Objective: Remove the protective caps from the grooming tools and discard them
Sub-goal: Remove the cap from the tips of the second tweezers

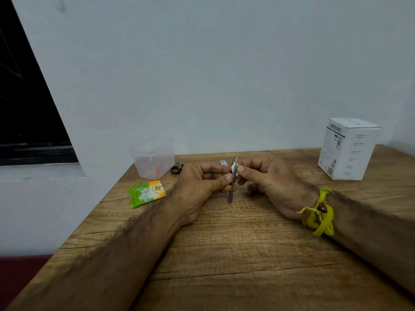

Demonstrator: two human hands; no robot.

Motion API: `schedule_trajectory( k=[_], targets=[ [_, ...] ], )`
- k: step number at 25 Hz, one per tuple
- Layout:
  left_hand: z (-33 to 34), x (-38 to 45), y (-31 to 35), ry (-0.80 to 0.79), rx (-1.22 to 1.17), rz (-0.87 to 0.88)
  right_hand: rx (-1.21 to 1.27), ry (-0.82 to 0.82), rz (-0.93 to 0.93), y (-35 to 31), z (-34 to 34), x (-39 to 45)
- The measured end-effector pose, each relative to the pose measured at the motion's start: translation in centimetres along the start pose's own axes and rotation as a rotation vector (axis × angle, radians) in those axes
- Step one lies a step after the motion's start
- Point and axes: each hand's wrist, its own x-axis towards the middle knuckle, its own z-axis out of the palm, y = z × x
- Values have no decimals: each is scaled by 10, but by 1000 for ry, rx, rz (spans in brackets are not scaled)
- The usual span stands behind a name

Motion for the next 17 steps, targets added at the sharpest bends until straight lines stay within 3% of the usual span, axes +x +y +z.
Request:
schedule_trajectory(
  k=[10,17],
  targets=[
    [7,-3,6,81,-2,100,-259,-63,-114,2,0,0],
    [6,-1,5,182,337,252,-313,-127,-50,-4,-4,1]
  ],
)
